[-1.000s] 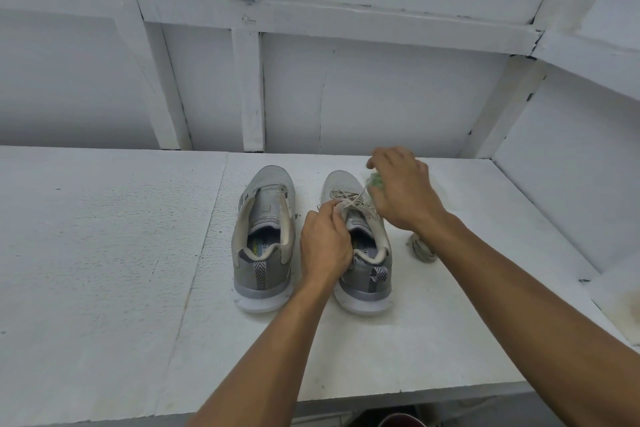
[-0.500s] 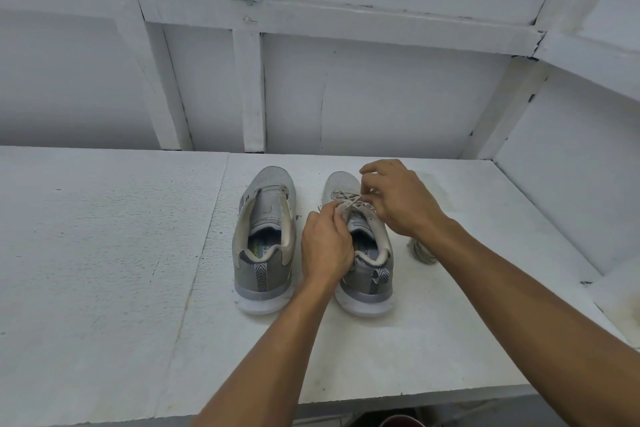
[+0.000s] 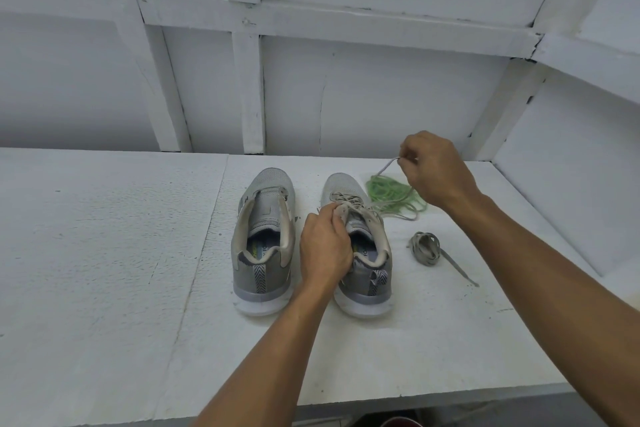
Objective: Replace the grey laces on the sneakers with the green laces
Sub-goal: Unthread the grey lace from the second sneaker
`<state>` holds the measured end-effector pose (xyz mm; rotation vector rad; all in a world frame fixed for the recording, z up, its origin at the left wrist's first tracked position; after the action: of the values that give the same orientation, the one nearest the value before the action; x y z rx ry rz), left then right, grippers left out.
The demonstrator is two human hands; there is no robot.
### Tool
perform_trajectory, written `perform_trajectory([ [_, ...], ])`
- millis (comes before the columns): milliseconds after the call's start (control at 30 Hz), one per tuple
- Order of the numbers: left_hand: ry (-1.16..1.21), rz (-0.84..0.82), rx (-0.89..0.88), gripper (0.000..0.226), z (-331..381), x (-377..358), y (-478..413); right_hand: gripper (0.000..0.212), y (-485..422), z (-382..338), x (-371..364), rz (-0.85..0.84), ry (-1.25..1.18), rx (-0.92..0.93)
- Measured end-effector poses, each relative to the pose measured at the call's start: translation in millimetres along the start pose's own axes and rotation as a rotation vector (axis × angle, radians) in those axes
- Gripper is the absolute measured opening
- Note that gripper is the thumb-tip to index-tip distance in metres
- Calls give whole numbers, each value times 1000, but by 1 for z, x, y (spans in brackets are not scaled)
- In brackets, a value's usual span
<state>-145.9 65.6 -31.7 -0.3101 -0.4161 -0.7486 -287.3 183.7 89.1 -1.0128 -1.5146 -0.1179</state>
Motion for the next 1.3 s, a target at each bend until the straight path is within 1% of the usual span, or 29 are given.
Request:
perform_trajectory([
  [67, -13, 3, -6, 35, 1, 1, 0, 5, 1, 6, -6, 3, 4, -67],
  [133, -24, 2, -13, 35, 3, 2, 1, 11, 3, 15, -17, -42, 2, -157],
  [233, -43, 6, -28, 35, 4, 3, 2, 45, 12, 24, -40, -239, -12, -313],
  [267, -46, 5, -37, 35, 4, 3, 3, 52, 16, 26, -45, -273, -29, -341],
  [300, -50, 1, -47, 36, 5, 3, 2, 54, 19, 25, -47, -268, -45, -351],
  [367, -74, -11, -55, 36, 6, 2, 2, 42, 24, 22, -45, -210, -69, -342],
  [433, -114, -13, -70, 37, 9, 3, 1, 22, 31, 17, -41, -160, -151, -352],
  [467, -120, -13, -87, 37, 10, 4, 1, 14, 38, 12, -41, -161, -216, -368],
  [500, -118, -18, -108, 38, 12, 5, 1, 14, 45, 6, -42, -180, -259, -375],
  [567, -119, -57, -164, 38, 17, 4, -3, 25, 60, -4, -48, -234, -266, -358],
  [633, -134, -110, -217, 38, 22, 2, -8, 32, 74, -10, -55, -258, -274, -371],
  [733, -167, -201, -255, 40, 30, -4, -16, 32, 84, -8, -61, -200, -317, -424],
  [833, -254, -282, -266, 36, 36, -12, -21, 37, 90, -9, -62, -162, -298, -461],
  [933, -348, -311, -281, 31, 39, -17, -26, 44, 93, -9, -65, -97, -337, -464],
  [1000, -374, -330, -282, 28, 40, -20, -29, 44, 96, -6, -69, -73, -386, -488],
  [1100, -419, -340, -283, 23, 44, -23, -32, 45, 99, -3, -75, -60, -434, -532],
  [1300, -530, -378, -300, 21, 50, -25, -41, 45, 102, -4, -77, -45, -468, -559],
])
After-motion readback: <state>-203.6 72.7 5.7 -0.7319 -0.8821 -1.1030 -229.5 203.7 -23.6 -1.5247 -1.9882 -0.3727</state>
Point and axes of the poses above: each hand's wrist, its own y-axis away from the middle knuckle, its own x-axis out of the back of the hand, z = x × y, the point moved 6 cm from there along -y, towards the middle knuckle, and after that the axes turned 1 degree about -z, right-handed, at the moved point
